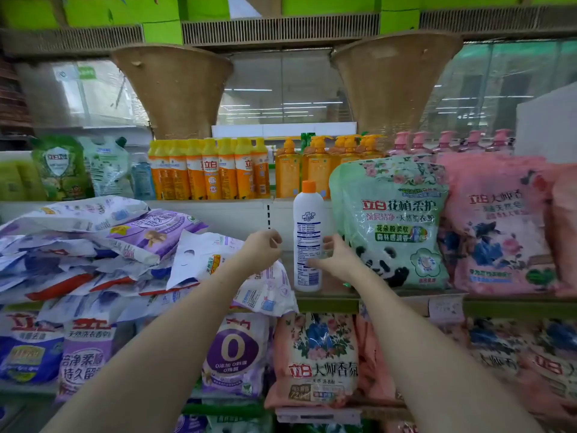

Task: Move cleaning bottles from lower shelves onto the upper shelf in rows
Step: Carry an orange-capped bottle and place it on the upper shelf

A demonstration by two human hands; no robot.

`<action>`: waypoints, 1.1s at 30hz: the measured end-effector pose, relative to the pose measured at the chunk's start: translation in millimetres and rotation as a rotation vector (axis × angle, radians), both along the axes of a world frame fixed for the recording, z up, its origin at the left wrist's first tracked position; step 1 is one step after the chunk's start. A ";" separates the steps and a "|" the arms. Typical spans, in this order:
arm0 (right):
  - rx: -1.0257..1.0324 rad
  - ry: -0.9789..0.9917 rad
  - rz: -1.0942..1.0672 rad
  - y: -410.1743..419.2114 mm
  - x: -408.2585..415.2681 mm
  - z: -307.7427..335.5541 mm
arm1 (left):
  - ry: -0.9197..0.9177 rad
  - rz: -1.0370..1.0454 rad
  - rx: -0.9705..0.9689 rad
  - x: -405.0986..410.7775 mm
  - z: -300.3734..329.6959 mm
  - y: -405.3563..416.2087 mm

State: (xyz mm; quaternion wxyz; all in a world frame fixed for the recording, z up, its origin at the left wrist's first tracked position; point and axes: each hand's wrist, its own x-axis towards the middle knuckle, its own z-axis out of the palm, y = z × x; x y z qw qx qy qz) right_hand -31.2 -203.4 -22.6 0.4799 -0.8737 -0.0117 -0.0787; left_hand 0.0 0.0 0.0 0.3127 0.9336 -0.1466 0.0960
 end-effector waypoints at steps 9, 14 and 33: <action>0.217 -0.056 0.063 16.0 34.3 -12.0 | -0.060 0.095 0.028 -9.7 9.0 2.4; 0.249 -0.142 0.122 38.0 33.6 -5.2 | -0.079 0.180 0.000 -26.3 21.7 25.3; 0.133 -0.083 0.779 302.8 -168.1 11.3 | -0.025 0.668 -0.236 -297.9 -10.5 279.6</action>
